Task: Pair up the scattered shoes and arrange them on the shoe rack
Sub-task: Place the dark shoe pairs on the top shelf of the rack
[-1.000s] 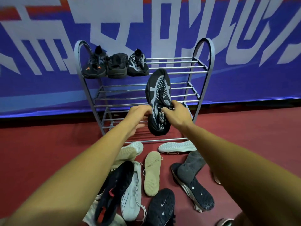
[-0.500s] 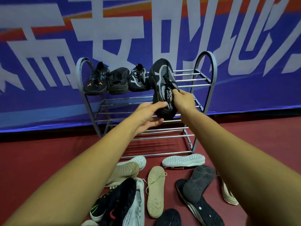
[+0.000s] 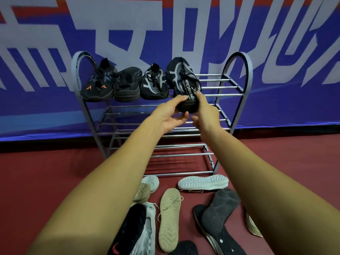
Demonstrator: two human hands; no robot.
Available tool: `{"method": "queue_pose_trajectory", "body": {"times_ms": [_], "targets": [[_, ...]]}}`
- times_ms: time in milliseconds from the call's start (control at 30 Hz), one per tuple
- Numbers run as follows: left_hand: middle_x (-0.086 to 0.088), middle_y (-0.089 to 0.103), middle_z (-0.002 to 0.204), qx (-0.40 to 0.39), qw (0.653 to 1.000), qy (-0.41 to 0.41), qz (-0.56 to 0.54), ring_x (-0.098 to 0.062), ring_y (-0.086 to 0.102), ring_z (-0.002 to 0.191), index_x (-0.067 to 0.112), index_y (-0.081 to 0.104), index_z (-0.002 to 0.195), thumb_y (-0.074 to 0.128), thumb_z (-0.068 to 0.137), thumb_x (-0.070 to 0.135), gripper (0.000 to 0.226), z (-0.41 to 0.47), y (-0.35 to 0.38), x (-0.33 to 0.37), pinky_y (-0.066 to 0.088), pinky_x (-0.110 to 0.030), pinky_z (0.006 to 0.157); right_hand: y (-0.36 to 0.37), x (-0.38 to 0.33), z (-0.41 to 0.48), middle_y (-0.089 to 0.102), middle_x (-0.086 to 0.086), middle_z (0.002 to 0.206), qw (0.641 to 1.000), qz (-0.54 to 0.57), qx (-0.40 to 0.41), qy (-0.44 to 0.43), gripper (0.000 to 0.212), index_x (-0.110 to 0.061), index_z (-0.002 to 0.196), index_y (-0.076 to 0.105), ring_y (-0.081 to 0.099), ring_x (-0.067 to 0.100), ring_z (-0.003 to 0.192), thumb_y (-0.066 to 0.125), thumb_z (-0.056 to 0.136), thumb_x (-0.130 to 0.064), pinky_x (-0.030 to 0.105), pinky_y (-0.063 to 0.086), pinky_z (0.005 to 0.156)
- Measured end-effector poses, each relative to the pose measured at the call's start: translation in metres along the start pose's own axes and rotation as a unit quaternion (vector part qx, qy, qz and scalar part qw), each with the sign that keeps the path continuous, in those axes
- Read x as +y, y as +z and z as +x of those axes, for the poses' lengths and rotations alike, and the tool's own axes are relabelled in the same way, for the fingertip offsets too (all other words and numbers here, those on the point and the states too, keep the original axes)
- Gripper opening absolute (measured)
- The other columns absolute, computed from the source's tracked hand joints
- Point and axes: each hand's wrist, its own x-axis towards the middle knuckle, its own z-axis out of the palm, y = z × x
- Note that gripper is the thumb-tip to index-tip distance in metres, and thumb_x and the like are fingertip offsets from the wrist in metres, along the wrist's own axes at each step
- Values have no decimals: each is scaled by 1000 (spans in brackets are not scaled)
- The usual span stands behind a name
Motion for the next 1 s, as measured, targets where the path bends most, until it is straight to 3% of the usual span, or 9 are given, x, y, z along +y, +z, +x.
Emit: {"method": "queue_pose_trajectory", "body": {"times_ms": [167, 333, 500, 700, 867, 1000], "targets": [[-15, 67, 86, 11, 1000, -1, -26, -30, 60, 82, 5, 67, 85, 78, 81, 13, 15, 17, 0, 0, 53, -26, 50, 4, 5, 9, 72, 7, 80, 998, 50, -41, -5, 50, 6, 110, 68, 62, 10, 55, 69, 88, -40, 21, 45, 48], [-18, 66, 90, 32, 998, 16, -44, -26, 60, 77, 3, 64, 96, 75, 83, 13, 20, 26, 5, 3, 51, -24, 51, 14, 1, 22, 67, 11, 78, 997, 71, -37, -18, 35, 3, 96, 70, 59, 16, 64, 71, 88, -31, 28, 50, 65], [-11, 67, 82, 29, 996, 43, -70, -17, 60, 70, 6, 67, 90, 76, 85, 16, 14, 32, 9, 3, 49, -21, 57, 26, -4, 29, 64, 6, 61, 991, 131, -21, 9, 27, -2, 77, 64, 58, 13, 48, 75, 84, -26, 22, 49, 51], [-9, 68, 89, 22, 998, 41, -48, -17, 60, 73, 9, 69, 92, 78, 83, 20, 16, 33, 6, 0, 50, -21, 70, 35, -6, 38, 61, 6, 61, 990, 135, -8, 28, 24, -6, 73, 64, 52, 15, 53, 74, 80, -26, 24, 47, 49], [-10, 70, 94, 29, 998, 41, -39, -19, 63, 77, 9, 70, 105, 80, 81, 24, 30, 33, 4, -1, 51, -24, 73, 34, -2, 43, 64, 7, 67, 991, 133, -10, 35, 29, -6, 78, 66, 54, 13, 54, 77, 80, -32, 25, 49, 54], [-9, 71, 103, 31, 999, 34, -8, -18, 64, 83, 10, 69, 115, 83, 78, 29, 43, 32, 0, -1, 52, -27, 77, 29, -1, 41, 68, 6, 78, 989, 136, -38, 44, 43, -2, 102, 69, 58, 12, 58, 79, 82, -38, 25, 51, 59]]}}
